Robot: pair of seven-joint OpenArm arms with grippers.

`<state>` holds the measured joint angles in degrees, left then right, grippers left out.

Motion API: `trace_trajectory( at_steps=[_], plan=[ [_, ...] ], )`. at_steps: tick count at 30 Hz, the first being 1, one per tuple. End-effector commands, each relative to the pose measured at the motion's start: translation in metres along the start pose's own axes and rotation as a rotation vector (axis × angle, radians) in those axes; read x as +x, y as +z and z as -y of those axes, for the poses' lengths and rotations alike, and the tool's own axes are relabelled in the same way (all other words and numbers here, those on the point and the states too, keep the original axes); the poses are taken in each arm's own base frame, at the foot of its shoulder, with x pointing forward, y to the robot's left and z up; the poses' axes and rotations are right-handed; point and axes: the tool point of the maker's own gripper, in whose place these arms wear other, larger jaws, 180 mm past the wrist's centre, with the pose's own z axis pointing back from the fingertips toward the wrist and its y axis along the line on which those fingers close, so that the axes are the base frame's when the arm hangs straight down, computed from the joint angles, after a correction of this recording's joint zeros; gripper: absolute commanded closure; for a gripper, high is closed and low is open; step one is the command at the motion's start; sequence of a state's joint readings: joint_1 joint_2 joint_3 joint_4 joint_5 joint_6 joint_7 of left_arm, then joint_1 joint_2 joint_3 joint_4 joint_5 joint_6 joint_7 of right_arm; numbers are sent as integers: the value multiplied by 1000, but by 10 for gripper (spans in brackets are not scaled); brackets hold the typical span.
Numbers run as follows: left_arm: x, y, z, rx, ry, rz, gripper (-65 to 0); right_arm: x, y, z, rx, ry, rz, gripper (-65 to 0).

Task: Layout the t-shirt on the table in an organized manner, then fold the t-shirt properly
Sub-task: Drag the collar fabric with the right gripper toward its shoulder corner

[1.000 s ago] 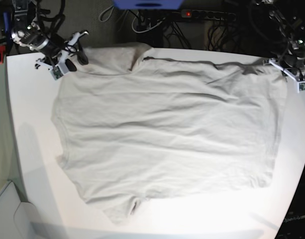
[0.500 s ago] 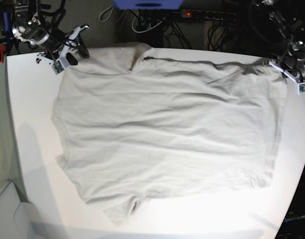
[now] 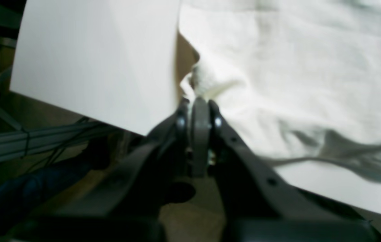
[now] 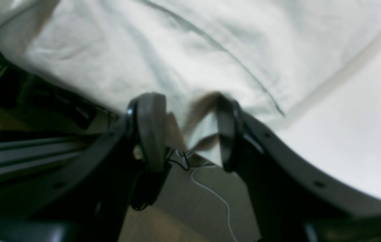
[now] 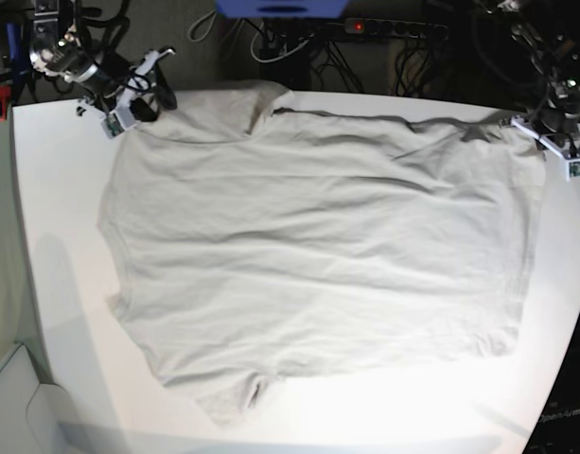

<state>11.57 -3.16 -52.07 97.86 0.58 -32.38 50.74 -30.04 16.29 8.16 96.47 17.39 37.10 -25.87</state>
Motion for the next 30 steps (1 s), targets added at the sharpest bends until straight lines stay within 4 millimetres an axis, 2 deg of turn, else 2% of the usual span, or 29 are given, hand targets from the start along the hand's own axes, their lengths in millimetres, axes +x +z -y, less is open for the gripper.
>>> trace_trajectory(
  at_steps=[1,5,7,11,16,19,25,30],
  plan=[
    [13,3,-7,16,-5,42,0,-7,2,-3,19,20,-34,-204],
    [13,3,-7,17,-4,42,0,-8,1,-3,19,18,-36,-41],
    [13,3,-7,16,-3,42,0,-5,0,-2,17,21,-29,0],
    [13,4,-5,13,0,45,0,5,1,0,10,37,-7,0],
    [30,4,-6,19,1,83,0,39,14,0,-2,126,58,0],
    [33,4,-6,19,2,90,0,54,20,-4,-4,169,89,0],
    [61,3,-4,19,19,151,0,76,23,-6,-9,210,140,0],
    [93,3,-2,15,43,223,0,97,18,9,-46,244,141,0]
  ],
)
